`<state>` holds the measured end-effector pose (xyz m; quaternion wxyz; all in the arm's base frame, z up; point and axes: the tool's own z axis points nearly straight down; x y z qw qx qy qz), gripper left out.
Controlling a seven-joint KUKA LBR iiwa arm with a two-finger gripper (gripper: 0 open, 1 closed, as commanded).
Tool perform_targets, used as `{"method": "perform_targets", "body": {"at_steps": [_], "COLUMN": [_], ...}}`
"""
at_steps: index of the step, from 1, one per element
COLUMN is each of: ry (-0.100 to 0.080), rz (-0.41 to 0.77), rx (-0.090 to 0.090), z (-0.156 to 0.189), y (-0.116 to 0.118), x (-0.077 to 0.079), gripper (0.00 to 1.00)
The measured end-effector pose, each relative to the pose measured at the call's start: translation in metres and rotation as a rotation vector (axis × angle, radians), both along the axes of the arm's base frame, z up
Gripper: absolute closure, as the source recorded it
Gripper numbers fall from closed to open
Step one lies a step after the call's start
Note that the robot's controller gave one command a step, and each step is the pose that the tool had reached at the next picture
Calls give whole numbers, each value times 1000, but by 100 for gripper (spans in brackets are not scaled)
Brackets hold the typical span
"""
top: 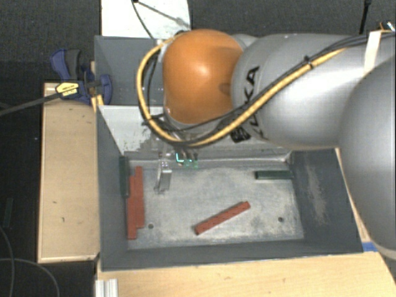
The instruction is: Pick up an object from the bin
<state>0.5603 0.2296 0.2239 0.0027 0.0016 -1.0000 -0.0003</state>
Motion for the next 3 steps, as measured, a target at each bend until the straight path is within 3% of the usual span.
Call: {"method": "perform_targets", "body": {"at_steps": [1,2,3], "ry": [0,-4,-5], "rz": [360,292,271], "rx": [0,-2,-3], "z": [-140,-154,-149], "y": [-22,-85,-174], "x": [-35,-19,-33], "gripper": [0,0,0]}}
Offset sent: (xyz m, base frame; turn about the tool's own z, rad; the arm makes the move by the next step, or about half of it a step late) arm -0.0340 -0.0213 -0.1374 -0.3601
